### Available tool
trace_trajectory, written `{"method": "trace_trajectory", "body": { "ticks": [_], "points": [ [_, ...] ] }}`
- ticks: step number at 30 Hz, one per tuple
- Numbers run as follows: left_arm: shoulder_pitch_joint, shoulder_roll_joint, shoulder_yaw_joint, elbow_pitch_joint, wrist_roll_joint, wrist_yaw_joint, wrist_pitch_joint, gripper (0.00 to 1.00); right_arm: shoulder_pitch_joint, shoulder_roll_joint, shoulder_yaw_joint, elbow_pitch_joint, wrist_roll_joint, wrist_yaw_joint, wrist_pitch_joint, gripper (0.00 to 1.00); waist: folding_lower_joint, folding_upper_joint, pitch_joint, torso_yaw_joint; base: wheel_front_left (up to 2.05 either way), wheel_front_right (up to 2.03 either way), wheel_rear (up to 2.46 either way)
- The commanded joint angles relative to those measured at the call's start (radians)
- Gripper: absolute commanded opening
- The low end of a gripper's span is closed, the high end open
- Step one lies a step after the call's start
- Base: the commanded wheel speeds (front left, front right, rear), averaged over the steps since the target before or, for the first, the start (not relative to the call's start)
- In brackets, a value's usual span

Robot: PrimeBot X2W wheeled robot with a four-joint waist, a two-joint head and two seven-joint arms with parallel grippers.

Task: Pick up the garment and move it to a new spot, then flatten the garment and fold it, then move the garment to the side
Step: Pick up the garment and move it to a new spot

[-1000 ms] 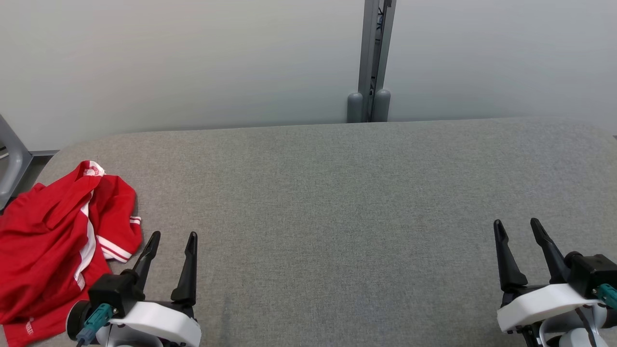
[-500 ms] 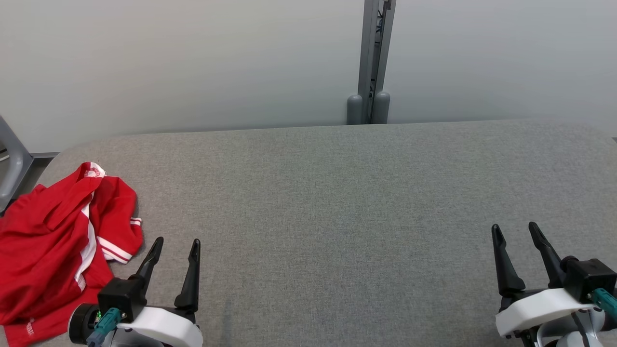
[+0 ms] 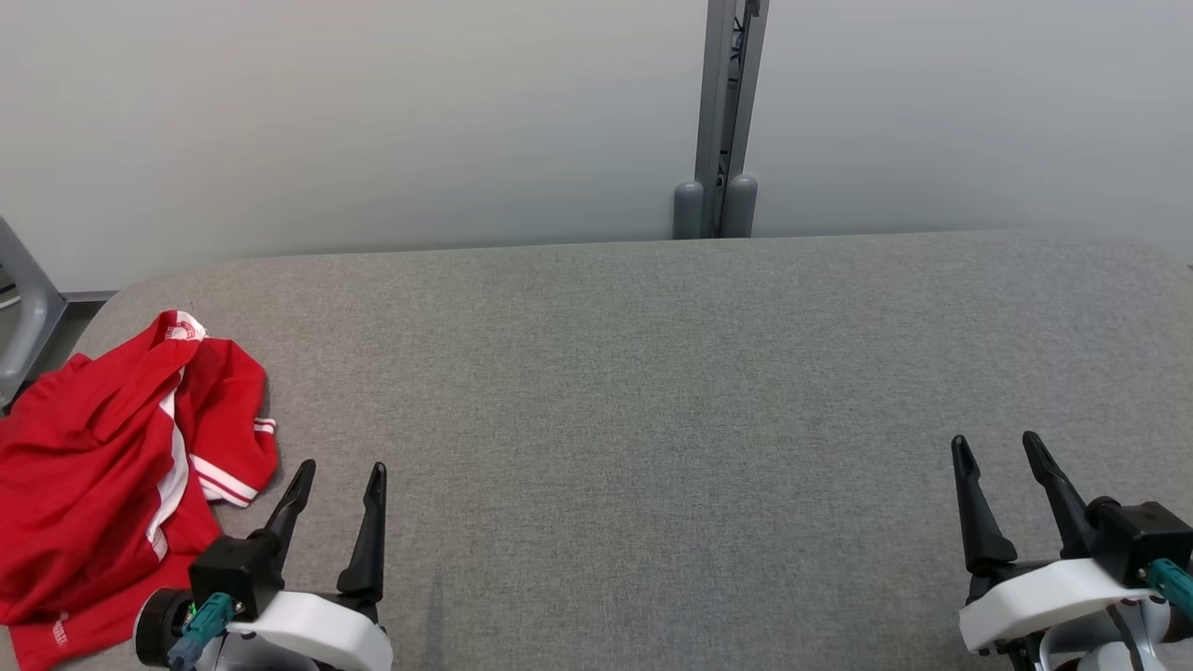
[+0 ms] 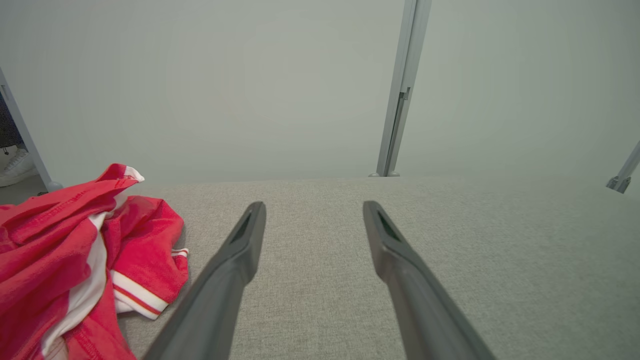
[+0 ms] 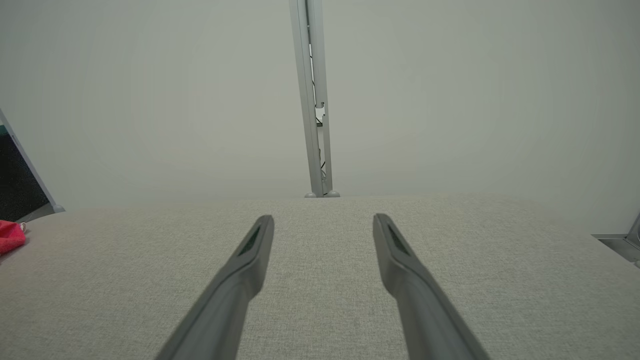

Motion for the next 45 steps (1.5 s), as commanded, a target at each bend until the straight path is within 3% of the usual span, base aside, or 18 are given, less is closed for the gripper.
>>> {"method": "trace_trajectory", "body": {
  "ticks": [1,12,32,45],
  "points": [
    [-0.010,0.001,0.004,0.002,-0.002,-0.002,-0.002,1.00,0.001,-0.009,0.001,0.003,0.002,0.002,-0.007,1.00,0.0000,-0.0001,0.000,0.001,0.00,0.00,0.00],
    [-0.025,-0.003,0.016,0.012,-0.013,0.006,-0.002,1.00,-0.001,-0.010,-0.001,-0.017,-0.033,0.002,-0.007,1.00,0.0000,-0.0001,0.007,0.049,0.00,0.00,0.00],
    [-0.012,0.007,0.095,0.002,-0.034,0.025,-0.002,1.00,-0.031,0.009,0.083,-0.040,-0.056,0.002,-0.006,1.00,0.0000,-0.0001,0.018,0.310,0.00,0.00,0.00],
    [-0.005,0.003,0.119,0.007,-0.030,0.019,-0.002,1.00,-0.044,0.017,0.102,-0.036,-0.054,0.002,-0.006,1.00,0.0000,-0.0001,0.022,0.364,0.00,0.00,0.00]
  ]
}}
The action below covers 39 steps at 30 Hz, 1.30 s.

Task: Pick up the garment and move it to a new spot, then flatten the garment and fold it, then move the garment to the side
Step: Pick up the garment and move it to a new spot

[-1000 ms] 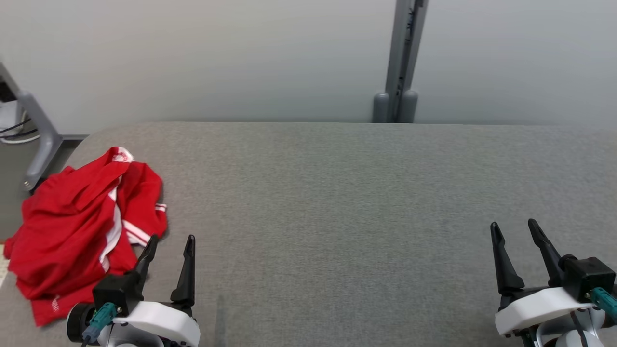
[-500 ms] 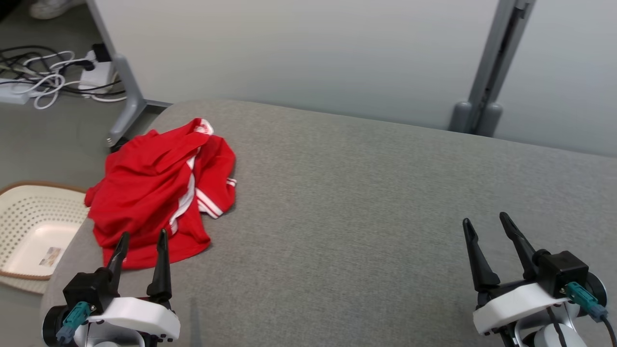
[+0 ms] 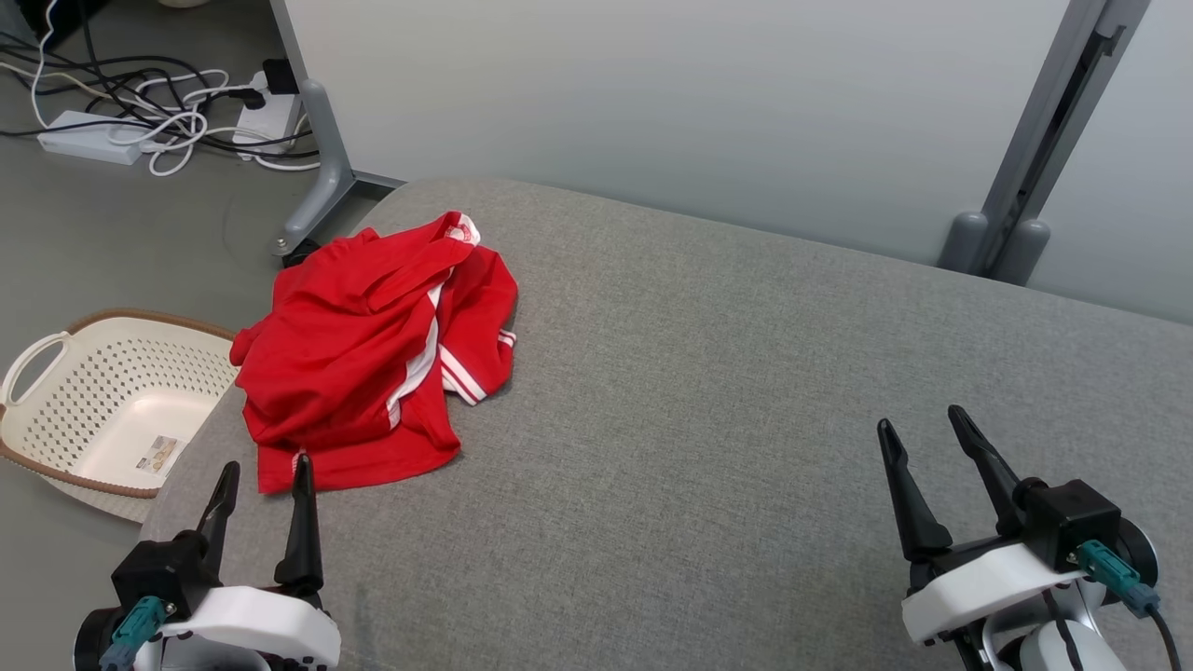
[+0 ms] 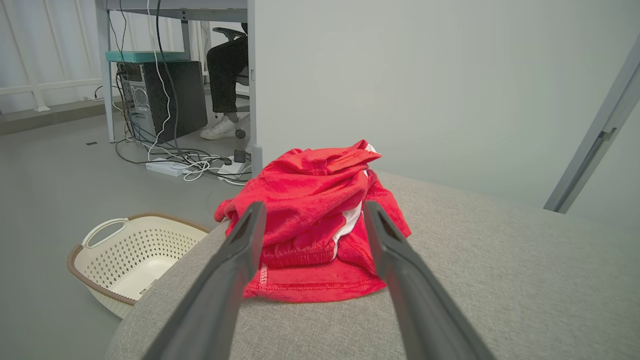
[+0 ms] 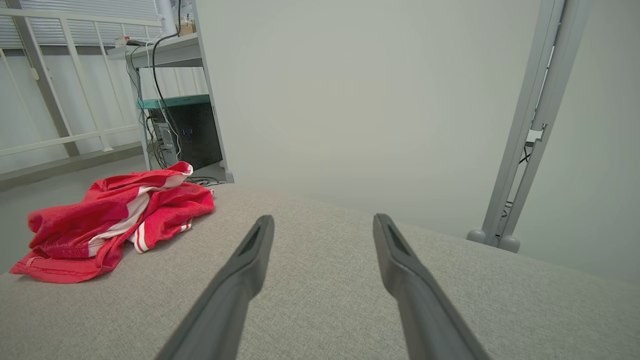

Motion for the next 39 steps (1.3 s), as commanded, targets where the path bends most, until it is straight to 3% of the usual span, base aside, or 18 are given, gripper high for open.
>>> {"method": "trace_trajectory", "body": {
  "ticks": [1,16,26,30,39],
  "points": [
    [-0.004,0.001,0.004,0.001,0.003,-0.002,-0.002,1.00,-0.010,-0.002,-0.002,0.001,-0.002,0.001,-0.005,1.00,0.0000,0.0000,0.001,0.002,0.00,0.00,0.00],
    [-0.041,-0.007,0.002,0.018,0.004,-0.012,-0.002,1.00,-0.014,-0.008,-0.001,-0.003,-0.003,0.001,-0.005,1.00,0.0000,0.0000,0.022,0.001,0.00,0.00,0.00],
    [-0.234,0.021,0.033,0.053,-0.043,-0.031,-0.002,1.00,-0.089,-0.053,0.017,-0.025,-0.021,0.001,0.002,1.00,0.0000,0.0000,0.177,-0.049,0.00,0.00,0.00],
    [-0.349,0.051,0.041,0.139,-0.076,-0.040,0.010,1.00,-0.133,-0.075,0.024,-0.046,-0.028,0.001,0.017,1.00,0.0000,0.0000,0.257,-0.079,0.00,0.00,0.00],
    [-0.612,0.151,0.001,0.471,-0.150,-0.055,0.104,1.00,-0.211,-0.102,0.048,-0.072,-0.029,0.001,0.040,1.00,0.0000,0.0000,0.387,-0.142,0.00,0.00,0.00]
  ]
}}
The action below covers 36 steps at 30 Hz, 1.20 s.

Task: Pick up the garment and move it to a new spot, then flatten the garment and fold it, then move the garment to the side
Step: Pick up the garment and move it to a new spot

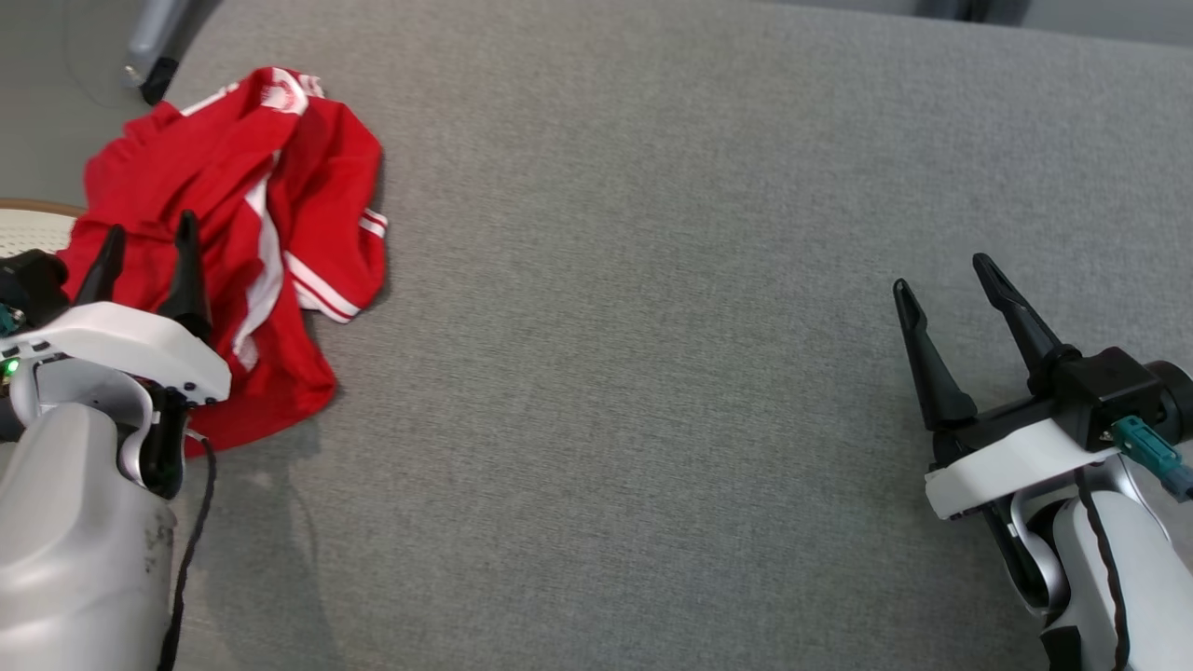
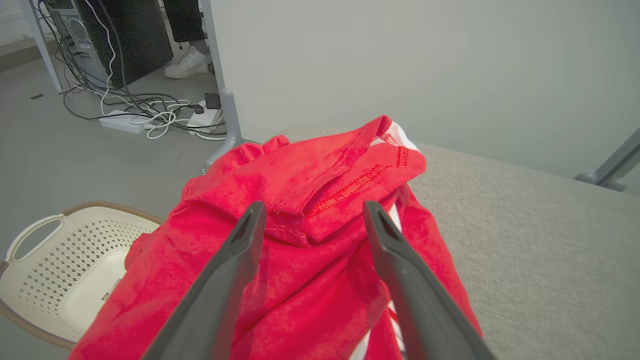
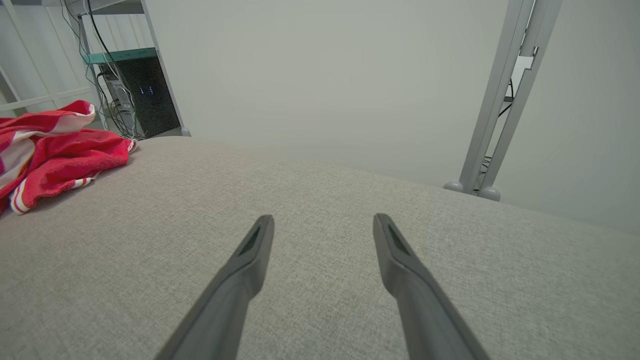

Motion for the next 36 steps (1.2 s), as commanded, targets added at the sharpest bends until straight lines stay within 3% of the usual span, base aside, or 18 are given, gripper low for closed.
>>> {"method": "trace_trajectory", "body": {
  "ticks": [1,7,8,9,15,20,28,36],
  "points": [
    [-0.037,0.020,-0.003,0.043,-0.008,-0.003,0.010,1.00,-0.016,-0.008,-0.001,-0.003,-0.002,0.000,0.002,1.00,0.0000,0.0000,0.035,-0.030,0.00,0.00,0.00],
    [-0.109,0.044,0.008,0.154,-0.030,0.001,0.000,0.97,-0.025,-0.008,-0.004,0.003,0.004,0.000,-0.004,1.00,0.0000,0.0000,0.049,-0.041,0.00,0.00,0.00],
    [-0.117,0.050,0.009,0.167,-0.029,0.001,-0.011,0.36,-0.025,-0.008,-0.005,0.005,0.005,0.000,-0.005,1.00,0.0000,0.0000,0.050,-0.042,0.00,0.00,0.00],
    [-0.126,0.053,0.008,0.183,-0.029,0.001,-0.015,0.00,-0.026,-0.008,-0.007,0.006,0.005,0.000,-0.006,1.00,0.0000,0.0000,0.051,-0.041,0.00,0.00,0.00],
    [-0.162,0.080,-0.005,0.227,-0.025,-0.001,-0.061,0.00,-0.031,0.001,-0.017,0.016,0.008,0.000,-0.013,1.00,0.0000,0.0000,0.039,-0.038,0.00,0.00,0.00],
    [-0.135,0.099,0.003,0.137,-0.008,0.003,-0.100,0.00,-0.005,0.011,-0.035,0.031,0.011,0.000,-0.024,1.00,0.0000,0.0000,-0.011,-0.035,0.00,0.00,0.00],
    [0.089,0.063,0.033,-0.264,0.030,0.023,-0.102,0.00,0.062,0.043,-0.079,0.051,0.020,0.000,-0.036,1.00,0.0000,0.0000,-0.147,-0.043,0.00,0.00,0.00],
    [0.442,-0.006,0.016,-0.679,0.032,0.104,0.004,0.00,0.135,0.074,-0.097,0.049,0.031,0.000,-0.043,1.00,0.0000,0.0000,-0.252,-0.078,0.00,0.00,0.00]
  ]
}}
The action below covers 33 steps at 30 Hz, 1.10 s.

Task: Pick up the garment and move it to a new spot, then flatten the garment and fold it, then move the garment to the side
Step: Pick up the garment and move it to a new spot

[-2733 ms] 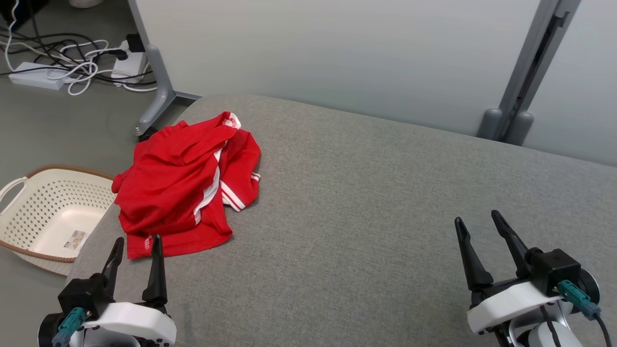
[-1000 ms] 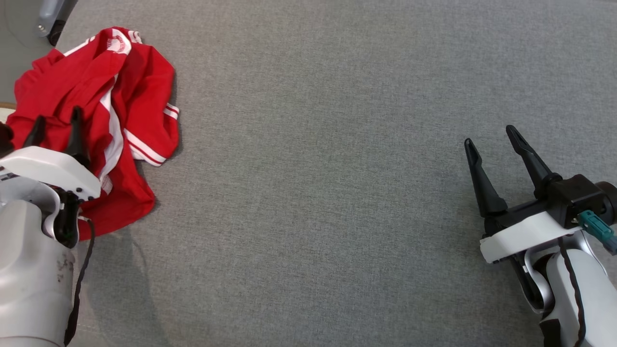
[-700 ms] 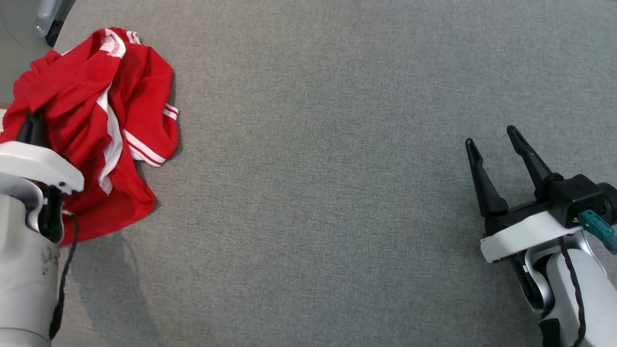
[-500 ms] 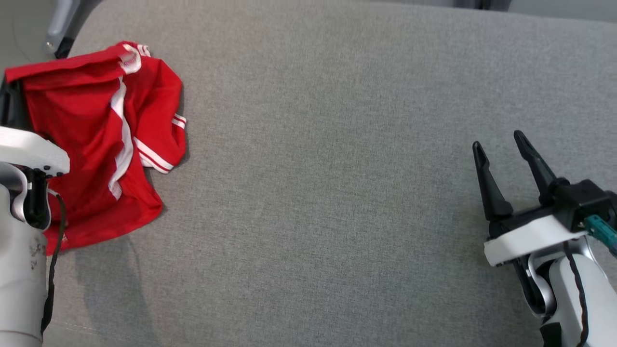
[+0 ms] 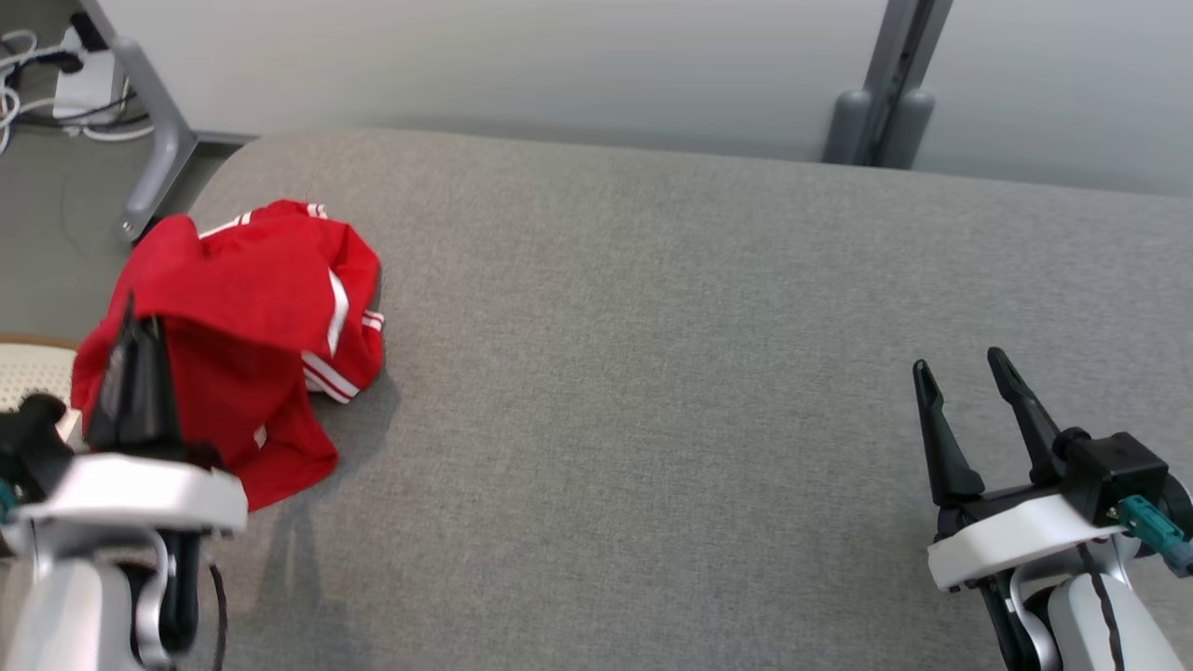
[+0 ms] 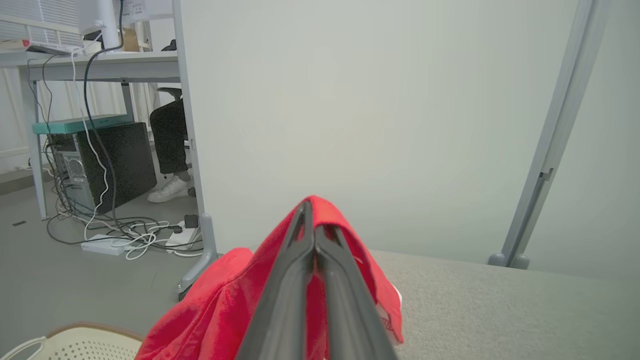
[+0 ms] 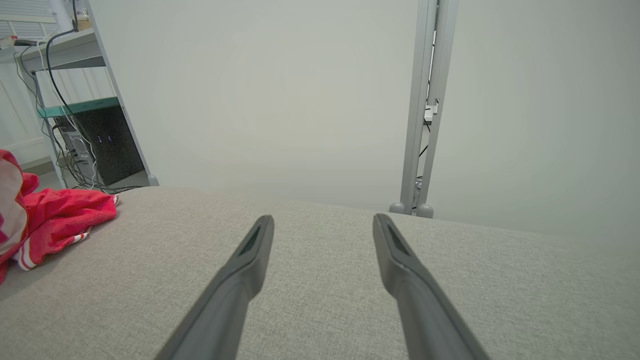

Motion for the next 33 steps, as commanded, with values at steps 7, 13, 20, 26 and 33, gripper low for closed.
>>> {"method": "trace_trajectory", "body": {
  "ticks": [7,13,20,26,33],
  "points": [
    [0.261,-0.068,-0.032,-0.302,-0.010,0.066,0.113,0.00,0.047,0.014,-0.014,-0.018,0.010,0.000,-0.009,1.00,0.0000,-0.0001,-0.064,-0.077,0.00,0.00,0.00],
    [0.239,-0.098,-0.111,-0.358,-0.028,0.036,0.153,0.00,0.041,0.020,-0.027,-0.037,0.008,0.000,-0.009,1.00,0.0000,-0.0001,-0.038,-0.123,0.00,0.00,0.00],
    [0.074,-0.113,-0.228,-0.313,-0.024,-0.035,0.173,0.00,0.003,0.031,-0.028,-0.044,0.015,0.000,-0.009,1.00,0.0000,-0.0001,0.029,-0.238,0.00,0.00,0.00],
    [-0.105,-0.133,-0.381,-0.252,-0.005,-0.076,0.177,0.00,-0.024,0.044,-0.029,-0.051,0.028,0.000,-0.009,1.00,0.0000,-0.0001,0.102,-0.361,0.00,0.00,0.00],
    [-0.309,-0.148,-0.526,-0.157,-0.004,-0.092,0.169,0.00,-0.044,0.055,-0.023,-0.061,0.052,0.000,-0.009,1.00,0.0000,-0.0001,0.176,-0.502,0.00,0.00,0.00]
  ]
}}
